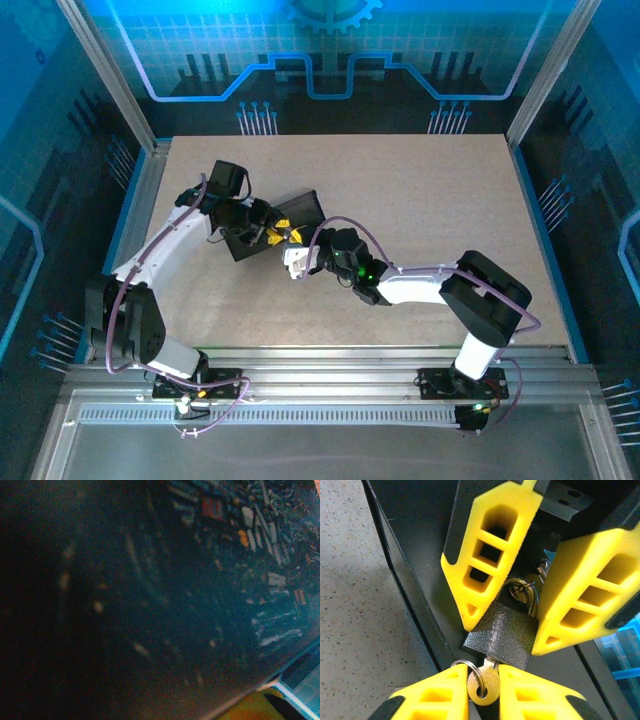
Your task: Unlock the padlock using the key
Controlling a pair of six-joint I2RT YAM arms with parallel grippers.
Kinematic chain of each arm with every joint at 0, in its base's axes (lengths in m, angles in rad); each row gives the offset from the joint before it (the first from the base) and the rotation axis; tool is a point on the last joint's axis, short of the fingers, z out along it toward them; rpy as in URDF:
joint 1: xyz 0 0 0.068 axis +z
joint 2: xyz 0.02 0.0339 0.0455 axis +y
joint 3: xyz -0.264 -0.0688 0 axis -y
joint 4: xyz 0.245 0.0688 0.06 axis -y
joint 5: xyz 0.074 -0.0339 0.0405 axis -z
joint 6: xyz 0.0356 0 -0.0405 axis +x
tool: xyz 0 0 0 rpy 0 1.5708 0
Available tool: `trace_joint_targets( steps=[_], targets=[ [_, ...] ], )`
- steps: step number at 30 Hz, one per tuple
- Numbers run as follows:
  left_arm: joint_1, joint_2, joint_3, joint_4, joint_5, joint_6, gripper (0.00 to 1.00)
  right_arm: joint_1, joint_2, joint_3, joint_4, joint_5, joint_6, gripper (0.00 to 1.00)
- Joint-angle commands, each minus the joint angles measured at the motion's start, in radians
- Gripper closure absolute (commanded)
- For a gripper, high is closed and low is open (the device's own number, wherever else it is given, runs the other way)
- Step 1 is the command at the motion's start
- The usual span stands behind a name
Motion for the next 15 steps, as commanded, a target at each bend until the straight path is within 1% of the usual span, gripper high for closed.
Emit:
trace_joint_targets(
  steps=[1,7,10,11,15],
  targets=[
    [-0.009,-0.036,0.002,0.045,0.109,0.014,1.00,0.008,0.022,0.037,-0.013,-0.015,0.016,0.85],
    [-0.003,-0.045,-0.002,0.049,0.113,0.014,0.99,-0.021,-0.011,0.048,-0.054,-0.023,0.117,0.90],
    [-0.003,-0.049,-0.003,0.048,0.114,0.020,0.99,-0.044,-0.060,0.060,-0.160,-0.086,0.237,0.91],
    [-0.002,-0.051,-0.003,0.049,0.114,0.022,1.00,-0.052,-0.077,0.099,-0.210,-0.114,0.282,0.92],
    [0.002,-0.058,-0.009,0.056,0.113,0.024,1.00,-0.081,-0.111,0.110,-0.295,-0.191,0.414,0.93]
  ],
)
